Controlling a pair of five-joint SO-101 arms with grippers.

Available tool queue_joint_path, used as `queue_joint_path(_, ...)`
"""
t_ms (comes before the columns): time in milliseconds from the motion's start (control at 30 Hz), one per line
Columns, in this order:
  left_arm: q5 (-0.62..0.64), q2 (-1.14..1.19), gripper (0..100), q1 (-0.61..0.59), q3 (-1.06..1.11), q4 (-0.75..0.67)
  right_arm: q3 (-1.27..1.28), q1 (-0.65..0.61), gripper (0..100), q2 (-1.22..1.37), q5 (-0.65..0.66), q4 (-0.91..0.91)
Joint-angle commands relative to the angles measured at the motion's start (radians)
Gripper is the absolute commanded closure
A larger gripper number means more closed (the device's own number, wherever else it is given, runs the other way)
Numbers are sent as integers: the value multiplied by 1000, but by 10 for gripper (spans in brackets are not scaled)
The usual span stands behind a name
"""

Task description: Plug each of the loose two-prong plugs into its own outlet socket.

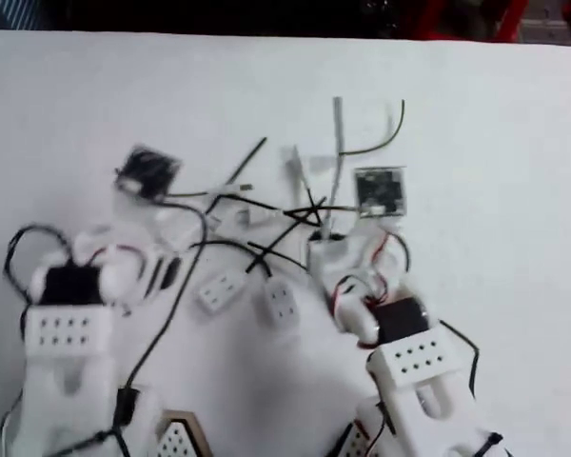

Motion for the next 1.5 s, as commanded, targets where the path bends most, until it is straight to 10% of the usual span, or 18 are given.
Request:
queue_joint_path(0, 8, -128, 766, -125, 97, -32, -8, -125, 981, -24, 5, -16)
queue_joint_path(500, 133, -265, 760, -306, 287, -339, -11, -473, 981, -25, 6, -24)
queue_joint_path(1467, 313, -432, 691, 320, -11, 38, 74, -506, 981, -318, 150, -67)
